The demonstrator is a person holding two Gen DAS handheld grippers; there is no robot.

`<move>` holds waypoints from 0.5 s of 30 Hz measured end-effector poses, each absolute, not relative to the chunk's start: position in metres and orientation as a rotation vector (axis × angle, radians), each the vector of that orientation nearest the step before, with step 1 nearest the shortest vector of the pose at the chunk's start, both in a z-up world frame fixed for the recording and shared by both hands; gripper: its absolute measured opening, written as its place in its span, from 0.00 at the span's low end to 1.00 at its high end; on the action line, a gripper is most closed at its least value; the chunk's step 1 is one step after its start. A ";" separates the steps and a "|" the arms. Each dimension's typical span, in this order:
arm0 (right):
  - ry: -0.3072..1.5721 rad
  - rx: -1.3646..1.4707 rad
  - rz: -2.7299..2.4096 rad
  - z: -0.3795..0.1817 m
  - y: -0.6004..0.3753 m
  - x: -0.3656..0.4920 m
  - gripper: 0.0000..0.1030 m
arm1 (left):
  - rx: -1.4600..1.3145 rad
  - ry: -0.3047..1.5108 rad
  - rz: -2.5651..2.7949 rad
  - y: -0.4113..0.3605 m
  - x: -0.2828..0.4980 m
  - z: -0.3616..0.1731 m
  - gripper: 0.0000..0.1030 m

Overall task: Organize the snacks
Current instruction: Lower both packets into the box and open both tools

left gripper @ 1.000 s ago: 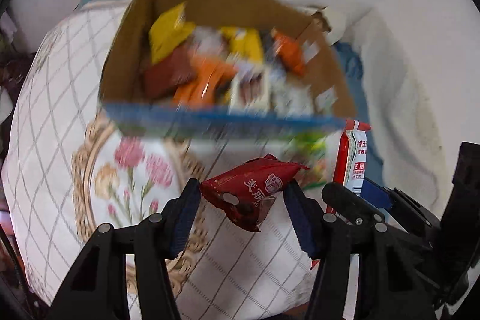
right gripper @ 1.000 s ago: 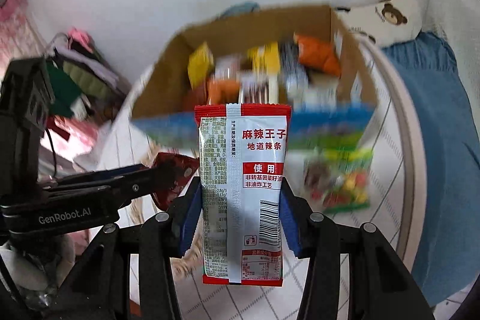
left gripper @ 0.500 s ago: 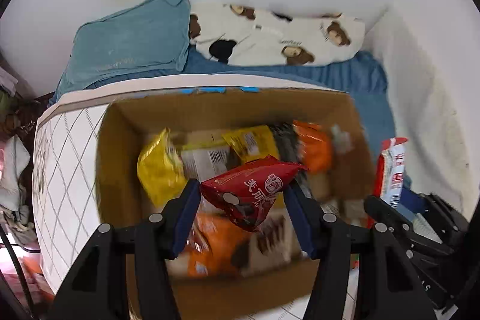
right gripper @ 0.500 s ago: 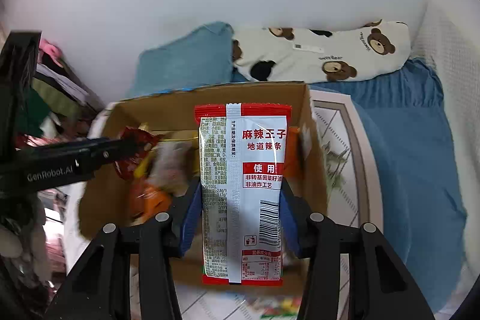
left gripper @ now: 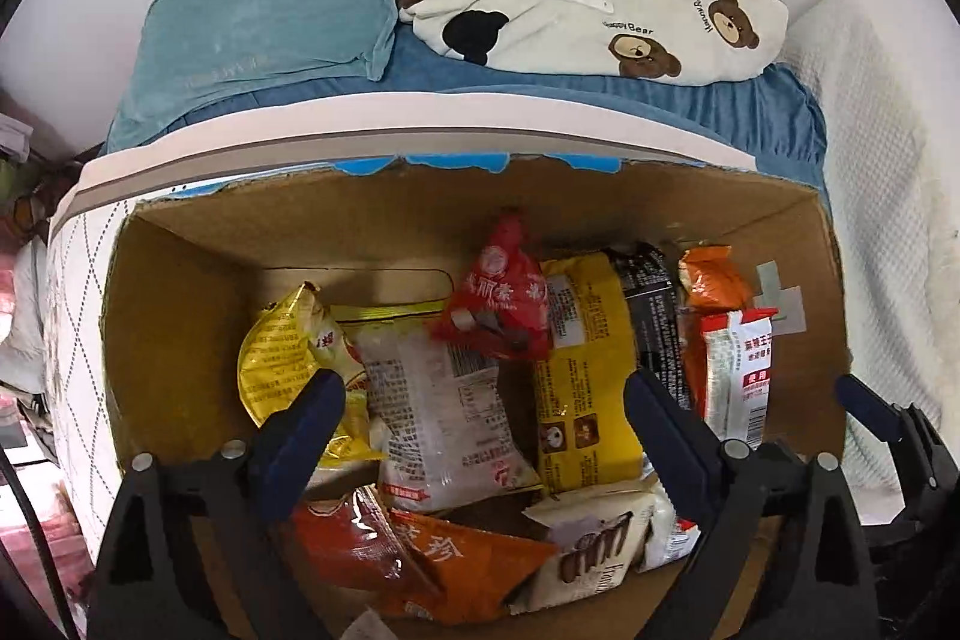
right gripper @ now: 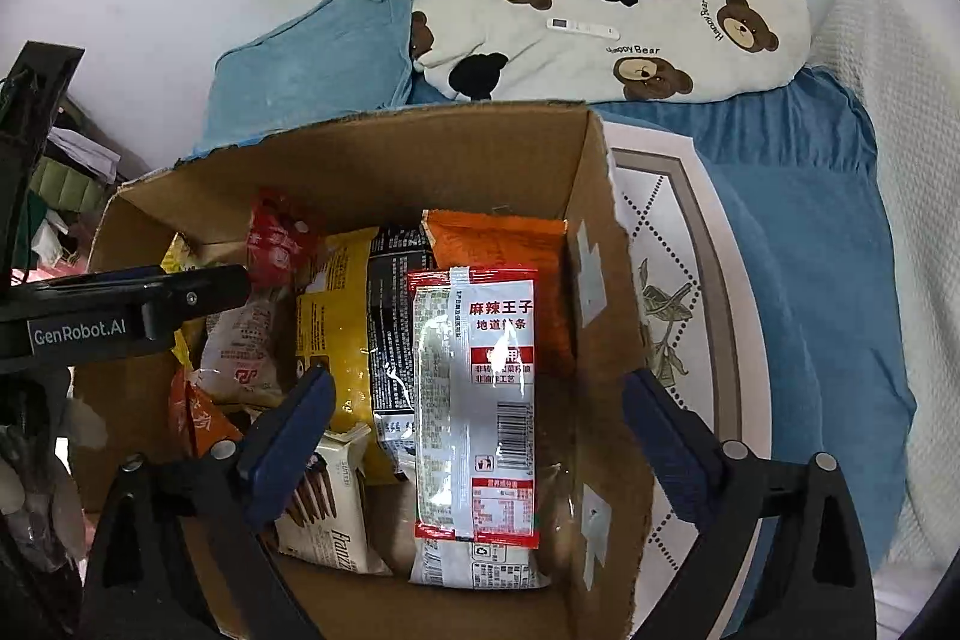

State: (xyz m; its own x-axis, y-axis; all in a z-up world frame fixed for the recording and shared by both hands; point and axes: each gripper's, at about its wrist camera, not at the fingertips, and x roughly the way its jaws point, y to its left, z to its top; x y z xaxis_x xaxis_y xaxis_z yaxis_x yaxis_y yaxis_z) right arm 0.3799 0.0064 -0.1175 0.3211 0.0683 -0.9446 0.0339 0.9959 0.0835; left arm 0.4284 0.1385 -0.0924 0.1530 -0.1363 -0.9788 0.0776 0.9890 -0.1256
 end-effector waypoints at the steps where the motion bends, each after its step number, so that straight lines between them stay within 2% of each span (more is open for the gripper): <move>1: 1.246 0.091 0.018 -0.117 0.008 0.378 0.96 | -0.052 1.408 -0.153 0.139 0.428 -0.092 0.92; 15: 1.242 0.086 0.021 -0.117 0.017 0.351 0.96 | -0.053 1.339 -0.111 0.149 0.388 -0.078 0.92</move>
State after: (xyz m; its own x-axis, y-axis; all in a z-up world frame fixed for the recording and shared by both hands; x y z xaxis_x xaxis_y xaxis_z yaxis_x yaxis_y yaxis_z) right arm 0.3514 0.0175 -0.1167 0.3233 0.0629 -0.9442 0.0312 0.9965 0.0771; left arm 0.3878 0.1487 -0.0778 0.2251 -0.1110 -0.9680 0.0505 0.9935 -0.1022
